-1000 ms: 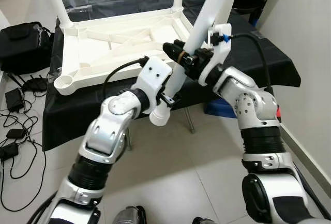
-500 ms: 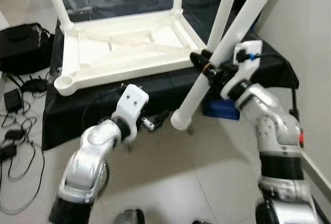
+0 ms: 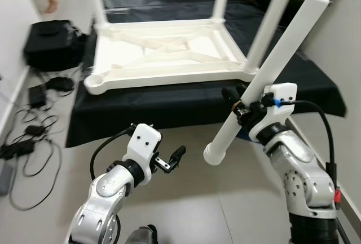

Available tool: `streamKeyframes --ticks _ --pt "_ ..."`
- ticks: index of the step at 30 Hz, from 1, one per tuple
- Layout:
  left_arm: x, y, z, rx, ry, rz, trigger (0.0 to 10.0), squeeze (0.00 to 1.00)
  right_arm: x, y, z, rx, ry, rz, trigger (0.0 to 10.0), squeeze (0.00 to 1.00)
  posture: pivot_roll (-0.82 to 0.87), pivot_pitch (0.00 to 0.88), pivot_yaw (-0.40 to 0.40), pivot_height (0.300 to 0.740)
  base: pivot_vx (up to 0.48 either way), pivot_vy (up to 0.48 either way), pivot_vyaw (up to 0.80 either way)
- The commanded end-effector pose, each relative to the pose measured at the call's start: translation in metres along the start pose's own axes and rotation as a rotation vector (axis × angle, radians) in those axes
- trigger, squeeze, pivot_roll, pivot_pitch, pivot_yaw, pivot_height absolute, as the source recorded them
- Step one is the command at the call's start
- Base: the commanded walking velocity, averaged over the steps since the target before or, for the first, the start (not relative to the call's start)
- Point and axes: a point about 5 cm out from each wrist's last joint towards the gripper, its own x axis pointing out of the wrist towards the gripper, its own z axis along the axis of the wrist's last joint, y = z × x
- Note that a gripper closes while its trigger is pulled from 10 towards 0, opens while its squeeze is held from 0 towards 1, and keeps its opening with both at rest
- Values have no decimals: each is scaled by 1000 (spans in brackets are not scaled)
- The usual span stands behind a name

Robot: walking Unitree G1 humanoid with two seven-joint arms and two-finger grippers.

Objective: Building children table

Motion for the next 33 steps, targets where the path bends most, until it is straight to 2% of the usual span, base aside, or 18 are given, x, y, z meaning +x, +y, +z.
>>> streamKeyframes --ticks 1,5,9,20,23,25,29,33 --pt "0 -3 -1 9 1 2 10000 0 -2 -1 5 -14 -20 -14 10000 0 102 124 -42 740 255 -405 800" --pt "2 -3 2 2 -9 10 10000 0 0 -1 8 -13 -28 -30 10000 0 103 124 -43 740 266 -397 800" --pt "2 -2 3 -2 -7 16 10000 0 2 -4 12 25 -40 -53 10000 0 103 127 -41 740 281 -386 0" --pt "6 3 6 5 -12 46 10000 0 6 -4 16 3 -47 -59 10000 0 99 126 -41 740 0 0 0" --pt "7 0 9 5 -13 -26 10000 0 9 -7 21 14 -61 -58 10000 0 99 127 -40 740 0 0 0" --pt "7 -2 5 23 27 -97 10000 0 12 -8 26 23 -75 -30 10000 0 98 131 -36 740 0 0 0" --pt "7 -2 0 67 68 -153 10000 0 15 -5 33 39 -85 36 10000 0 96 141 -35 740 0 0 0" --pt "12 0 -5 47 96 -194 10000 0 18 2 36 58 -62 116 10000 0 97 146 -34 740 0 0 0"
